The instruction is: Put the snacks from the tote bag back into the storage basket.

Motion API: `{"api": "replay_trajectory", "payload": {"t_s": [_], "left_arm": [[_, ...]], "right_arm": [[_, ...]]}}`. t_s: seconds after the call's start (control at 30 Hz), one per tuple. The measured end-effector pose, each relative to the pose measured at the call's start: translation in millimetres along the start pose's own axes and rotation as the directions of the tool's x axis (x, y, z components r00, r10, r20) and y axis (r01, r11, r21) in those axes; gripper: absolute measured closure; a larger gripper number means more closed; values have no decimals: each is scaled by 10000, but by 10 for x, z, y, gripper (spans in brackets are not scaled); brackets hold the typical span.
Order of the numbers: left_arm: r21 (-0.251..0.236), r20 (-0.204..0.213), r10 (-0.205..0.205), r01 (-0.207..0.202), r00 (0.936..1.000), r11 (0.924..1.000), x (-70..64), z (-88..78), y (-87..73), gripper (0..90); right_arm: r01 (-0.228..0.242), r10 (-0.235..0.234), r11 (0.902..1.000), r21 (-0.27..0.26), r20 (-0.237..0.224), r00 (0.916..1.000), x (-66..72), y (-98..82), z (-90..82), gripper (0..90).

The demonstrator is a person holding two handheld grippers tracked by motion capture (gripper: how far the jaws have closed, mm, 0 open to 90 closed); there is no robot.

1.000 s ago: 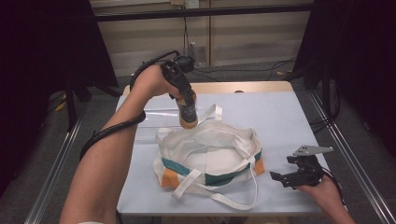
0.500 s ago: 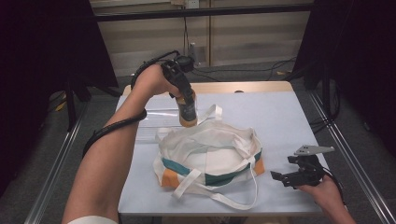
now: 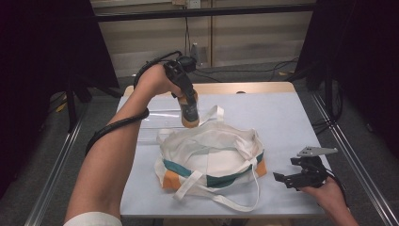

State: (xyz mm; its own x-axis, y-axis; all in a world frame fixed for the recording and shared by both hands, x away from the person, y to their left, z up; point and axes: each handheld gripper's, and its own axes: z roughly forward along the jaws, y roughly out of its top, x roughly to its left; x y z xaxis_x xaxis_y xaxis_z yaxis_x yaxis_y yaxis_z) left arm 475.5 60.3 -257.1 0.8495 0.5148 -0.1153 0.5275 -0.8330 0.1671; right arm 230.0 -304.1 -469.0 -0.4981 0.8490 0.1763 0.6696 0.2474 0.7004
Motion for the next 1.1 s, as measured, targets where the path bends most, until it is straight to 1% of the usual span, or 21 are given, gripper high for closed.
{"api": "replay_trajectory", "payload": {"t_s": [0.07, 0.13, 0.2, 0.27, 0.3, 0.4, 0.43, 0.47, 0.5, 0.53, 0.57, 0.6, 0.63, 0.77, 0.8, 0.83, 0.87, 0.9, 0.93, 1.03, 1.1], "left_arm": [[144, -65, 82, -81, 9999, 9999, 28, 5, 4, 308], [146, -123, 121, -120, 9999, 9998, 52, 10, 6, 308], [109, -121, 156, -155, 9998, 9998, 58, 15, 5, 308], [201, -69, 175, -174, 9998, 9996, 73, 28, 6, 308], [209, -110, 302, -300, 9995, 9993, 76, 35, 6, 308], [196, -88, 281, -279, 9996, 9994, 99, 42, 8, 308], [123, -61, 198, -197, 9998, 9997, 105, 43, 7, 307], [175, -67, 194, -193, 9998, 9997, 113, 41, 8, 308], [150, -140, 313, -310, 9994, 9994, 136, 29, 9, 308], [140, -73, 147, -146, 9999, 9998, 138, 27, 7, 308], [140, -73, 147, -146, 9999, 9998, 138, 27, 7, 308], [11, -126, 73, -73, 9999, 10000, 140, 30, 7, 307], [115, -132, 145, -143, 9998, 9998, 148, 27, 10, 307], [79, -199, 138, -136, 9997, 9999, 159, 40, 13, 308], [132, -215, 264, -261, 9994, 9996, 170, 39, 17, 308], [194, -232, 255, -251, 9994, 9995, 182, 43, 19, 308], [128, -163, 164, -162, 9997, 9998, 184, 48, 18, 308], [128, -163, 164, -162, 9997, 9998, 184, 48, 18, 308], [35, -151, 68, -67, 9999, 10000, 188, 55, 17, 308], [91, -160, 50, -49, 9999, 9999, 216, 57, 17, 308], [35, -192, 34, -33, 9998, 10000, 231, 64, 16, 308]], "right_arm": [[-38, 38, 10000, -6, 7, 10000, -3, -2, 0, 28], [-64, 64, 10000, -15, 12, 10000, -4, -1, -2, 29], [-80, 80, 10000, -14, 9, 10000, -5, -2, -3, 29], [-67, 67, 10000, -11, 20, 10000, -6, -3, -1, 29], [-53, 53, 10000, 0, 0, 10000, -12, -5, 1, 29], [-27, 27, 10000, 3, 1, 10000, -13, -8, 3, 29], [-105, 105, 9999, 35, 22, 9999, -12, -8, -1, 29], [-129, 129, 9999, 27, 15, 9999, -13, -9, -3, 29], [-111, 111, 9999, 13, 37, 9999, -15, -10, -2, 29], [-126, 126, 9999, 21, 40, 9999, -16, -11, -3, 28], [-129, 129, 9999, 15, 42, 9999, -17, -11, -3, 29], [-132, 132, 9999, 16, 48, 9999, -17, -12, -3, 28], [-127, 127, 9999, 19, 51, 9999, -17, -12, -2, 29], [-136, 136, 9999, 0, 53, 9999, -18, -13, 1, 28], [-136, 136, 9999, 0, 53, 9999, -18, -13, 1, 28], [-140, 140, 9999, -12, 59, 9999, -20, -13, 0, 28], [-152, 152, 9999, -19, 66, 9999, -24, -14, -1, 28], [-152, 152, 9999, -19, 66, 9999, -24, -14, -1, 28], [-157, 158, 9999, -21, 72, 9998, -25, -14, -2, 28], [-182, 182, 9998, -10, 52, 9998, -28, -14, -5, 28], [-174, 174, 9998, -10, 39, 9998, -25, -13, 0, 28]]}}
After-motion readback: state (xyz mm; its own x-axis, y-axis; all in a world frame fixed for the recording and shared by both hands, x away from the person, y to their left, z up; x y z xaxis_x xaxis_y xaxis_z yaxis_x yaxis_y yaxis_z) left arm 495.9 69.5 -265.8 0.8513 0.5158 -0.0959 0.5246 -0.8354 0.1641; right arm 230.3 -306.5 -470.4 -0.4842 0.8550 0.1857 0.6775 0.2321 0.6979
